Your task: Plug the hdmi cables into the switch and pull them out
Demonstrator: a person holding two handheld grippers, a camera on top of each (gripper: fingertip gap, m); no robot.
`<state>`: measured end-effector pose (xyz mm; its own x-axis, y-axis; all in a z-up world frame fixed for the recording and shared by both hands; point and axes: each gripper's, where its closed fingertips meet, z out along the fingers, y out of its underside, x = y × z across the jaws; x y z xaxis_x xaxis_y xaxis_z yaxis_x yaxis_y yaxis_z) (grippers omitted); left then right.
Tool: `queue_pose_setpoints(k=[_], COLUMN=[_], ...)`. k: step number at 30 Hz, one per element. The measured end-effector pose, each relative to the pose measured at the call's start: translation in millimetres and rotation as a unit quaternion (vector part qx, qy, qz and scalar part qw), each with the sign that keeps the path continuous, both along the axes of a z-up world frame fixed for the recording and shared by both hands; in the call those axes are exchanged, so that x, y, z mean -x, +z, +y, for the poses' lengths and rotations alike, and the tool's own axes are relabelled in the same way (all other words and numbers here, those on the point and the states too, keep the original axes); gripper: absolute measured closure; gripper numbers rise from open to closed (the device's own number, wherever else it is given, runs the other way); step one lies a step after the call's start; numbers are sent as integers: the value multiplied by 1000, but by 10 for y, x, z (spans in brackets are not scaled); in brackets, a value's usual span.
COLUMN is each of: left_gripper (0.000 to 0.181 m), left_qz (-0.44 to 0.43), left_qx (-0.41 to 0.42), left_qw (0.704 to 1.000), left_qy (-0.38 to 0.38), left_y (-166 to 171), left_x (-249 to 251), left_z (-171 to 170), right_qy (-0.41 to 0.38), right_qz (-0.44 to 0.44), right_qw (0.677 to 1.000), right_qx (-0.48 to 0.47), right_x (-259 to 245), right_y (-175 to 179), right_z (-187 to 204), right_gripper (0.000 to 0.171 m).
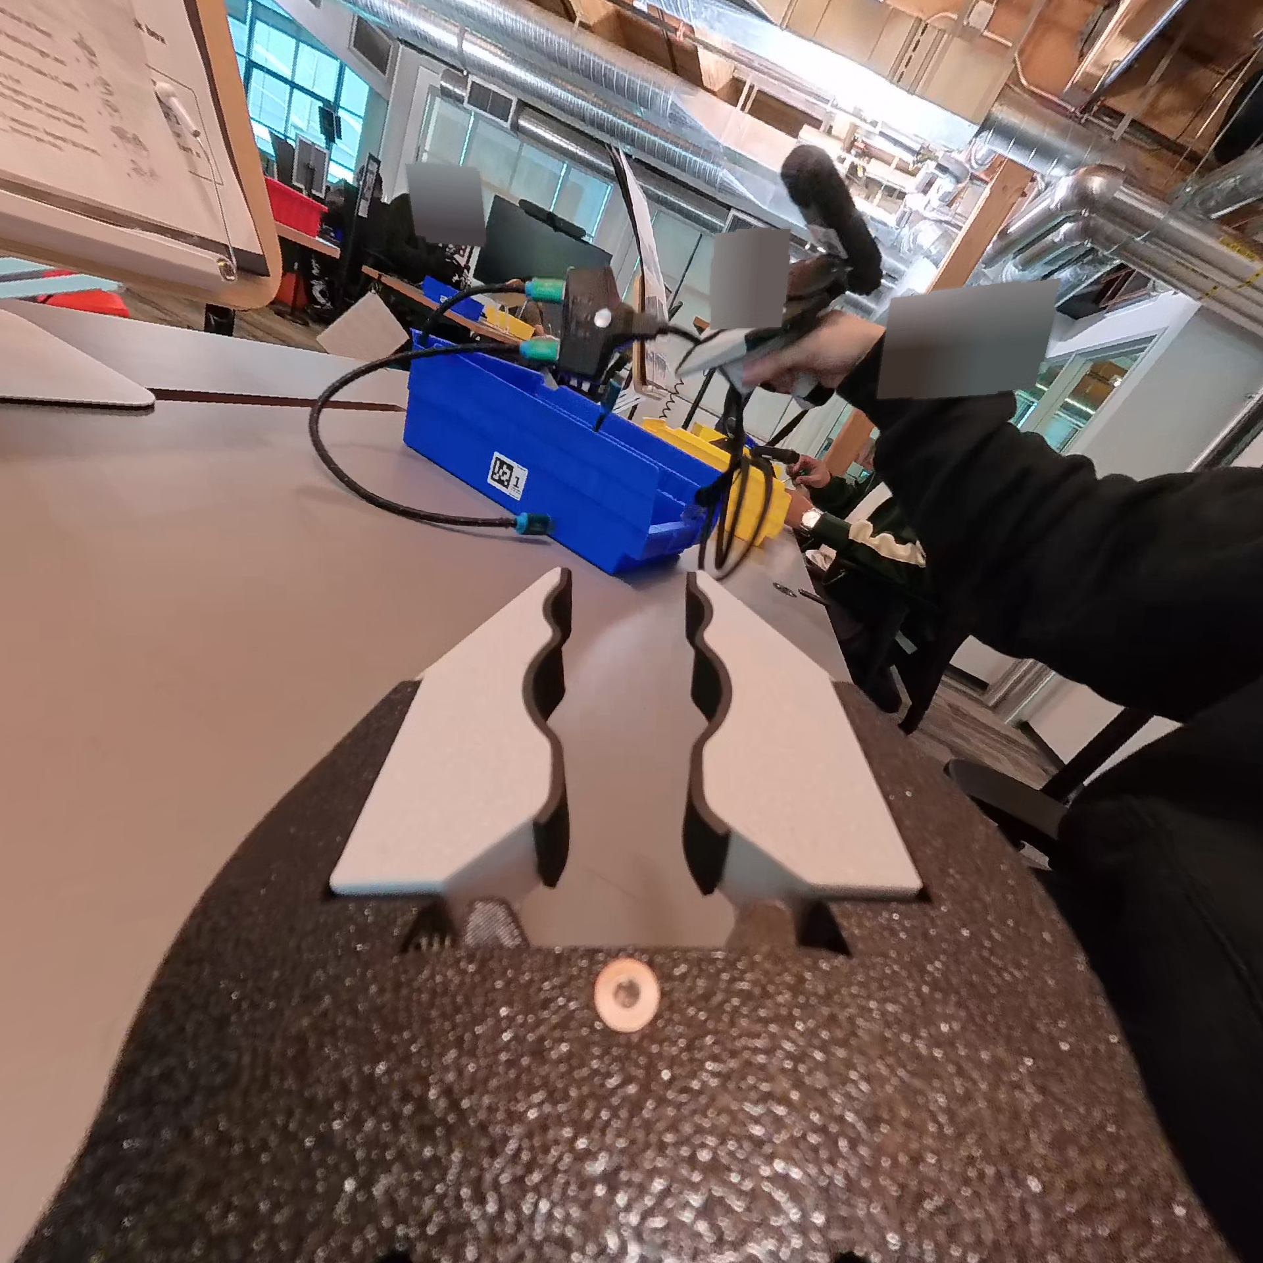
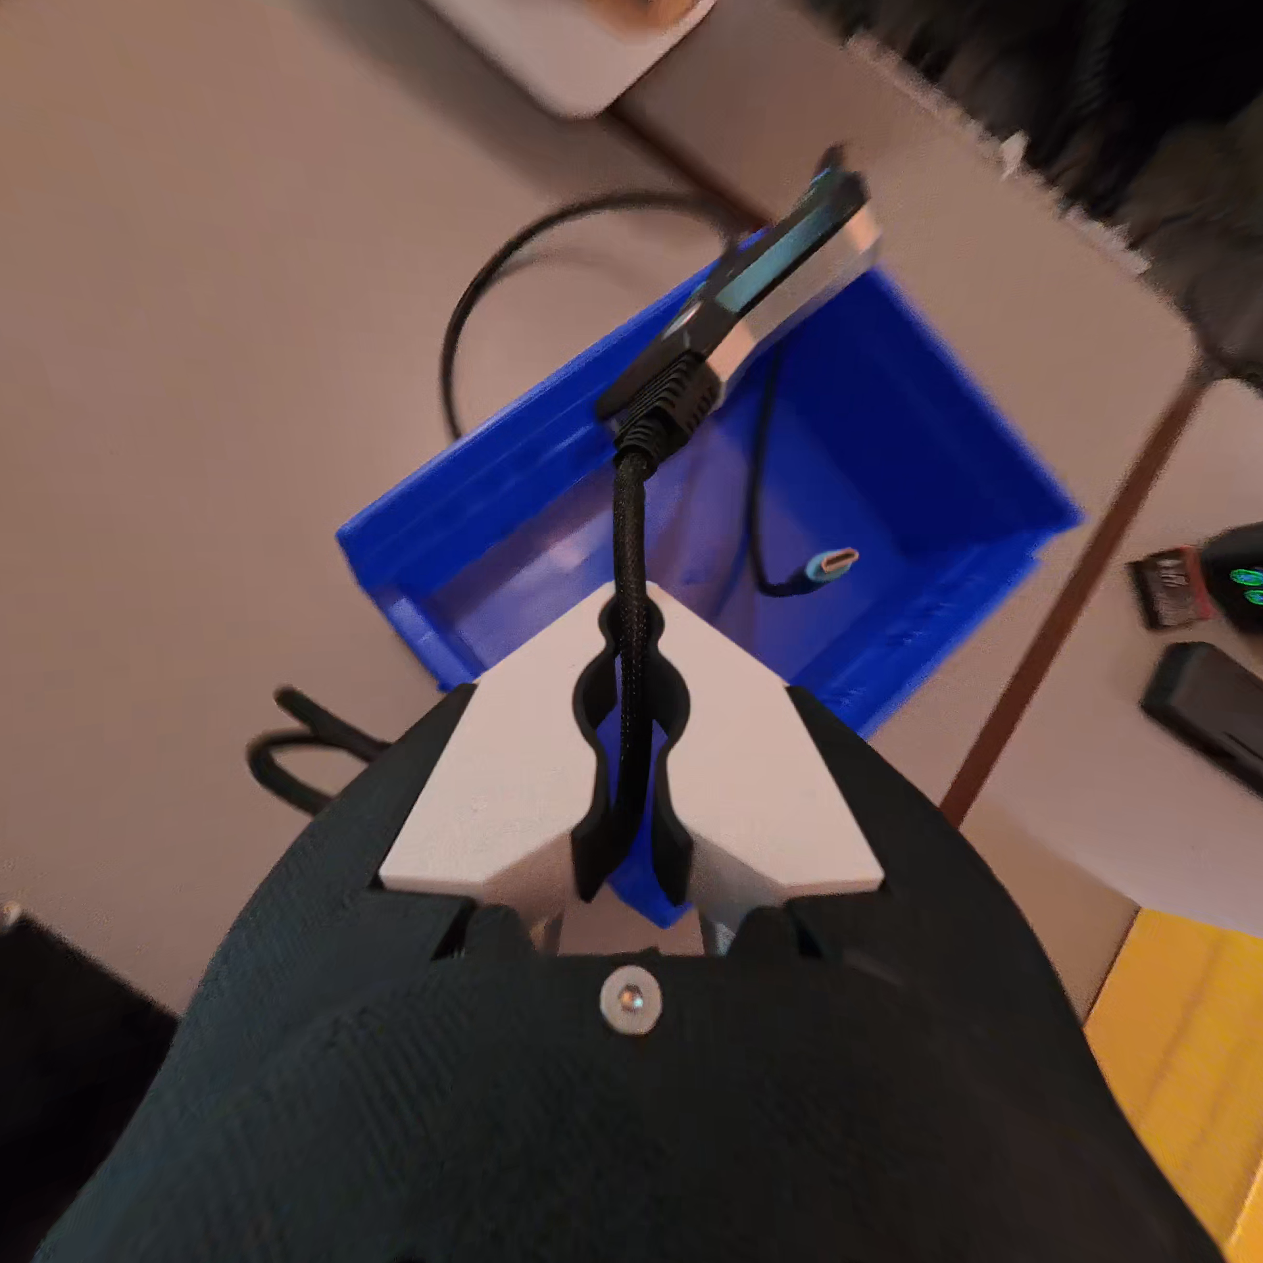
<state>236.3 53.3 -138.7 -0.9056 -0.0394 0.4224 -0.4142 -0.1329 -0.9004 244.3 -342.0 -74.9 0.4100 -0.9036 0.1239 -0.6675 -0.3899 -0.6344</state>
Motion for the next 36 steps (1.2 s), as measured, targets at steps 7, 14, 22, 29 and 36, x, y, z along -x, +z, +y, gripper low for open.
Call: queue_pose_setpoints(k=[7,14,22,29,36], left_gripper=[151,151,152,152,152], left_qz=[13,21,16,16,23], left_qx=[-7,-3,5,0,2], left_qw=[1000,1000,1000,1000,1000], left_qy=[-11,-12,-11,-16,-17], left_y=[-29,-26,-4,-14,-17], left_x=[13,4,14,29,17], left_z=[-28,-22,-7,-23,-19], right_qy=[-100,-183,-191,-109,125], right_qz=[-152,-301,-379,-209,-126], right_qw=[976,917,905,969,983], right_qx=[-118,-189,-25,68,-45], right_x=[-83,-396,-511,-152,400], right_y=[568,856,275,-304,129], right_z=[-515,-848,-875,-775,145], right_gripper=[171,171,171,122,85])
